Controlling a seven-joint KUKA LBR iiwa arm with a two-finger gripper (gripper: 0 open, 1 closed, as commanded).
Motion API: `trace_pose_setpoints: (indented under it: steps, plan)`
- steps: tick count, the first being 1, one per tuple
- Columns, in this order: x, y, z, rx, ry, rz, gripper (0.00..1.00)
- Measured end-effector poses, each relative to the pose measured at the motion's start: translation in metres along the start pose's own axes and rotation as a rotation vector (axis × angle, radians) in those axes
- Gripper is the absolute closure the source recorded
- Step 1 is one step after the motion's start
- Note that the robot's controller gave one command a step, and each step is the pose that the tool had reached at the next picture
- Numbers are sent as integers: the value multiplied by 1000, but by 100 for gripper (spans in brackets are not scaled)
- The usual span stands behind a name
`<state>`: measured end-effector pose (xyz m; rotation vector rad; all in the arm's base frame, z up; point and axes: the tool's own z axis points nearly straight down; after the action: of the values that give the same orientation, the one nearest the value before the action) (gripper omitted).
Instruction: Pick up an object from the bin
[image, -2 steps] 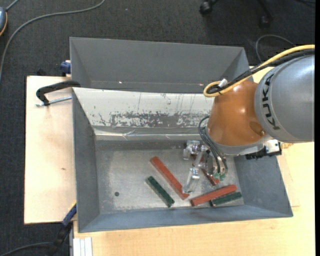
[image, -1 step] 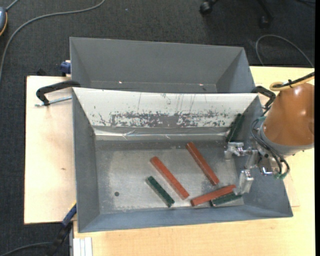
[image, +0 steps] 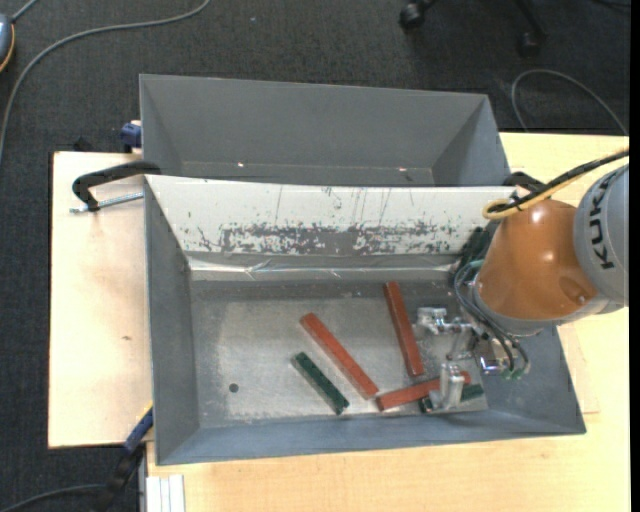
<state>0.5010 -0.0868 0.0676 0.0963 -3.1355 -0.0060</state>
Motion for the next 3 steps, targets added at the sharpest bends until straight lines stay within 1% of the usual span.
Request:
trace_pose_setpoints:
  steps: [1,2,3]
  plan:
    - [-2,-2,-4,3,-7,3,100]
    - [-7,-2,-183,7,-19,-8,100]
    - [-5,-2,-178,4,-10,-7,0]
